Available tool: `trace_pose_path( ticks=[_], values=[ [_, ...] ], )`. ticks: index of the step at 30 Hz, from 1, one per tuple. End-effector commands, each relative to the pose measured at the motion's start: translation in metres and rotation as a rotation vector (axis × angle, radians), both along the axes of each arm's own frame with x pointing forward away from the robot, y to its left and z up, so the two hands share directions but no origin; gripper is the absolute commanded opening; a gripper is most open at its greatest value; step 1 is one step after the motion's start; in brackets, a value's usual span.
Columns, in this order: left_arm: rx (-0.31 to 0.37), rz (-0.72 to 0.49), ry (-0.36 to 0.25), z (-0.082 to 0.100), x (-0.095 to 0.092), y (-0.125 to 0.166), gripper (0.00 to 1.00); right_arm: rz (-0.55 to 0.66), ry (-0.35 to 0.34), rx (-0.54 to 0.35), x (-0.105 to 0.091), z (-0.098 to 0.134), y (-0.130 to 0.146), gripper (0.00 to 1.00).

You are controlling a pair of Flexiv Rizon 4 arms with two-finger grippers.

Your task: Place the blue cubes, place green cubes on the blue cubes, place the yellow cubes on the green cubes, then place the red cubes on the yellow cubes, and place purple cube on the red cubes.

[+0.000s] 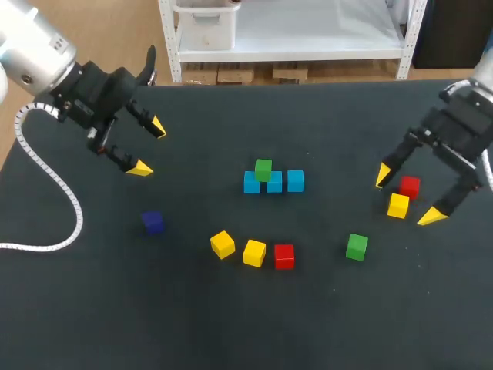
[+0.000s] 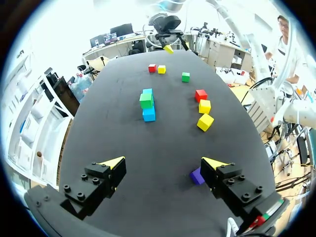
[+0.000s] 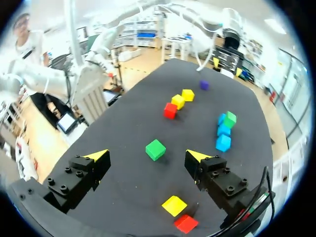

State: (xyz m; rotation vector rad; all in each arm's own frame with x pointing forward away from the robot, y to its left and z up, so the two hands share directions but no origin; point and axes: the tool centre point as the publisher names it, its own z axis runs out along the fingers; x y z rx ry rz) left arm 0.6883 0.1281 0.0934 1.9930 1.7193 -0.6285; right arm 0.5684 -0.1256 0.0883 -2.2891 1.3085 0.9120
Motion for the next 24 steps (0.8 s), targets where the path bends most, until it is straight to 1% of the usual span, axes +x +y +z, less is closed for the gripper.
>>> trace_pose_path(
  ticks=[1, 4, 5, 7, 8, 9, 11, 15, 17, 19, 24],
  values=[
    [-0.002, -0.004, 0.000, -0.001, 0.001, 0.001, 1.00, 0.766, 0.245, -0.137, 0.012, -0.002, 0.002, 1.00],
    [-0.002, -0.004, 0.000, -0.001, 0.001, 0.001, 1.00, 0.766, 0.245, -0.137, 0.012, -0.002, 0.002, 1.00],
    [-0.002, -0.004, 0.000, -0.001, 0.001, 0.001, 1.00, 0.734, 0.182, -0.182, 0.014, 0.005, -0.001, 1.00],
    [-0.002, -0.004, 0.000, -0.001, 0.001, 0.001, 1.00, 0.724, 0.132, -0.275, 0.020, 0.010, 0.000, 1.00],
    [-0.002, -0.004, 0.000, -0.001, 0.001, 0.001, 1.00, 0.723, 0.101, -0.307, 0.022, 0.011, 0.003, 1.00],
    [-0.002, -0.004, 0.000, -0.001, 0.001, 0.001, 1.00, 0.747, 0.067, -0.312, 0.022, 0.010, 0.006, 1.00],
    [-0.002, -0.004, 0.000, -0.001, 0.001, 0.001, 1.00, 0.752, 0.024, -0.373, 0.020, 0.007, 0.014, 1.00],
    [-0.002, -0.004, 0.000, -0.001, 0.001, 0.001, 1.00, 0.818, -0.042, -0.399, 0.014, -0.003, 0.032, 1.00],
    [-0.002, -0.004, 0.000, -0.001, 0.001, 0.001, 1.00, 0.822, -0.064, -0.455, 0.011, -0.009, 0.039, 1.00],
    [-0.002, -0.004, 0.000, -0.001, 0.001, 0.001, 1.00, 0.833, -0.090, -0.485, 0.008, -0.014, 0.044, 1.00],
    [-0.002, -0.004, 0.000, -0.001, 0.001, 0.001, 1.00, 0.840, -0.116, -0.472, 0.005, -0.031, 0.045, 1.00]
  ],
)
